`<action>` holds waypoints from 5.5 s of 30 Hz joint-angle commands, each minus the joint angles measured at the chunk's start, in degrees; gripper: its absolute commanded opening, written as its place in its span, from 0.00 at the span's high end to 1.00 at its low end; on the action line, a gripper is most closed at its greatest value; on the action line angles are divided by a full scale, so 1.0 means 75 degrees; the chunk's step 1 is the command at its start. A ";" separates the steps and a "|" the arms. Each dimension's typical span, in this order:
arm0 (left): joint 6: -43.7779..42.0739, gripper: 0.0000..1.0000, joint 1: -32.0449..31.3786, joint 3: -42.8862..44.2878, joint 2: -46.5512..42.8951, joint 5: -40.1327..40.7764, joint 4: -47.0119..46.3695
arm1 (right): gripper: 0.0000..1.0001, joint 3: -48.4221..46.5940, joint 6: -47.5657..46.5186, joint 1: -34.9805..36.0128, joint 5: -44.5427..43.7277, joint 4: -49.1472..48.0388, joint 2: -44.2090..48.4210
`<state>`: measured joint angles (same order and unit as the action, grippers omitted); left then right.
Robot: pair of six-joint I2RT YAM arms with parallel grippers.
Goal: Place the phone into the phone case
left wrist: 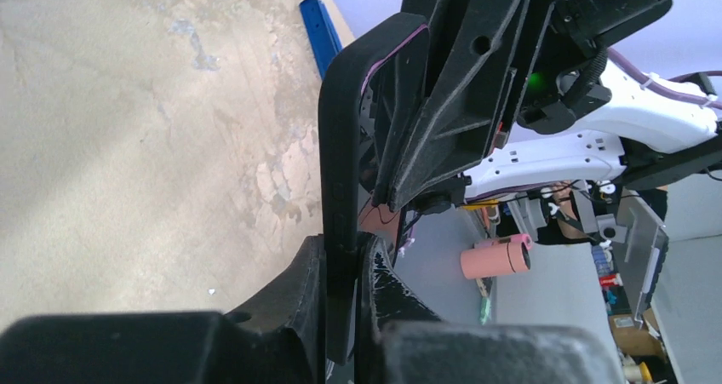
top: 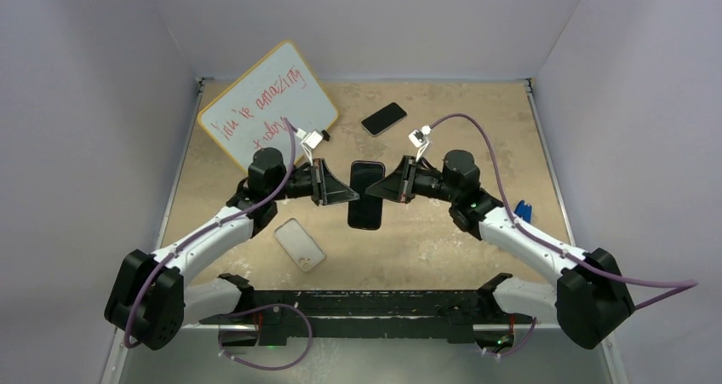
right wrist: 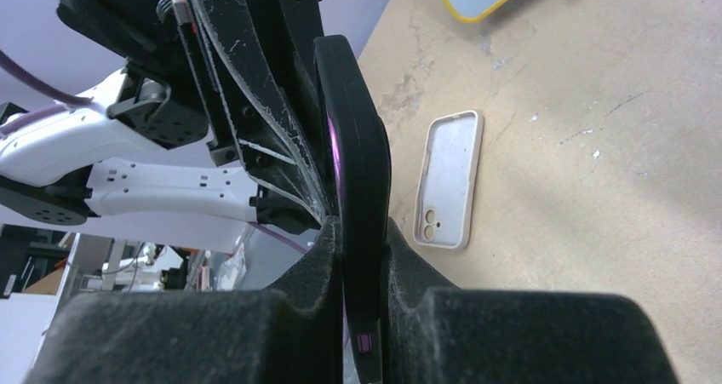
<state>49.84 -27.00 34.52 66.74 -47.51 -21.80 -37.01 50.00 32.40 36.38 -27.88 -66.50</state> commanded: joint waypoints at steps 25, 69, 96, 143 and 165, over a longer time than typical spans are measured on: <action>-0.4025 0.19 -0.0041 0.1936 -0.0687 0.3902 0.5704 | 0.90 -0.2787 -0.2617 -0.2598 -0.0255 0.4079 -0.3689; 0.0061 0.41 -0.0043 -0.0456 -0.1570 0.7465 0.6698 | 0.87 -0.3582 -0.3190 -0.3125 -0.2528 0.4768 -0.4328; 0.0227 0.40 -0.0041 -0.0434 -0.1813 0.7939 0.7004 | 1.00 -0.3889 -0.3377 -0.2997 -0.4089 0.5348 -0.5314; 0.0315 0.96 -0.0055 -0.1057 -0.0304 0.6962 0.4747 | 0.30 -0.4469 -0.2556 -0.1941 -0.3992 0.4531 -0.4220; -0.0904 0.43 -0.0079 0.0208 0.0256 0.5726 0.4591 | 0.10 -0.7495 -0.1338 -0.1578 -0.5765 0.2897 -0.7400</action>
<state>49.15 -27.46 29.45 72.16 -4.34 8.67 -90.26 39.70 20.05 -6.96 2.15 -120.86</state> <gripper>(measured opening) 0.494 0.908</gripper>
